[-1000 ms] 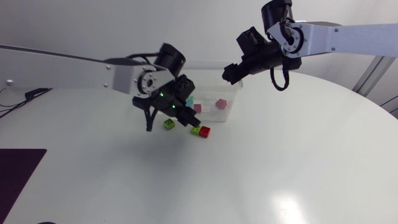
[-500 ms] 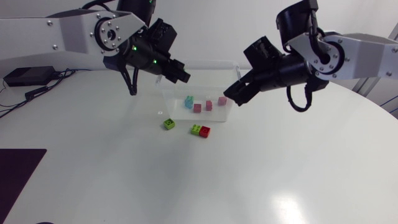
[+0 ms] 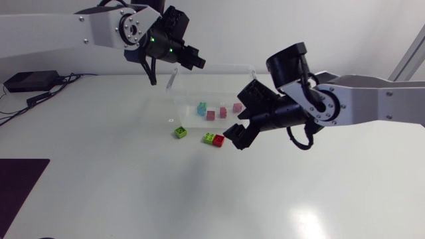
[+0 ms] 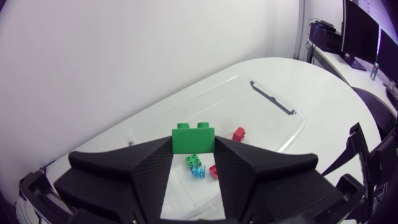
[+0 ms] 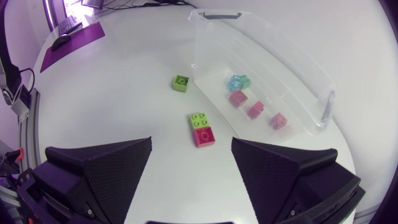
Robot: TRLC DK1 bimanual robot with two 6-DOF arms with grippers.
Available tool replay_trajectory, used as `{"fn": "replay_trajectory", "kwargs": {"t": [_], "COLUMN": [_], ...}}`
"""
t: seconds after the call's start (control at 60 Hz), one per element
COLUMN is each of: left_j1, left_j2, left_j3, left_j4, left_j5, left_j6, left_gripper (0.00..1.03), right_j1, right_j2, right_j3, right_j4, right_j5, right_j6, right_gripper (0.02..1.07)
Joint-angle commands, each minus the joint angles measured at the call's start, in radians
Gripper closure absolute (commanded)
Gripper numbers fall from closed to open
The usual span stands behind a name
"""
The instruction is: Place the duplo bricks in the container
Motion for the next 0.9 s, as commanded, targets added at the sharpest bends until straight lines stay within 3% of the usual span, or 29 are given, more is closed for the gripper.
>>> {"fn": "replay_trajectory", "kwargs": {"t": [0.0, 0.267, 0.3, 0.417, 0.5, 0.883], "left_j1": [0.011, 0.017, 0.019, 0.025, 0.029, 0.036], "left_j2": [0.061, 0.174, 0.184, 0.222, 0.230, 0.127], "left_j3": [0.057, 0.166, 0.175, 0.220, 0.226, 0.117], "left_j4": [0.021, 0.018, 0.018, 0.004, 0.006, 0.033], "left_j5": [-0.007, -0.007, -0.007, -0.007, -0.007, -0.007], "left_j6": [0.009, 0.009, 0.009, 0.009, 0.012, 0.022], "left_gripper": [0.63, 0.59, 0.54, 0.19, 0.08, 0.05], "right_j1": [0.018, 0.029, 0.030, 0.029, 0.030, 0.010], "right_j2": [0.059, 0.210, 0.227, 0.287, 0.322, 0.437], "right_j3": [-0.031, -0.021, -0.018, 0.006, 0.026, 0.114], "right_j4": [0.030, 0.102, 0.108, 0.119, 0.128, 0.174], "right_j5": [0.018, 0.052, 0.060, 0.066, 0.084, 0.115], "right_j6": [-0.028, -0.077, -0.082, -0.103, -0.117, -0.135], "right_gripper": [0.14, 0.14, 0.14, 0.14, 0.14, 0.14]}}
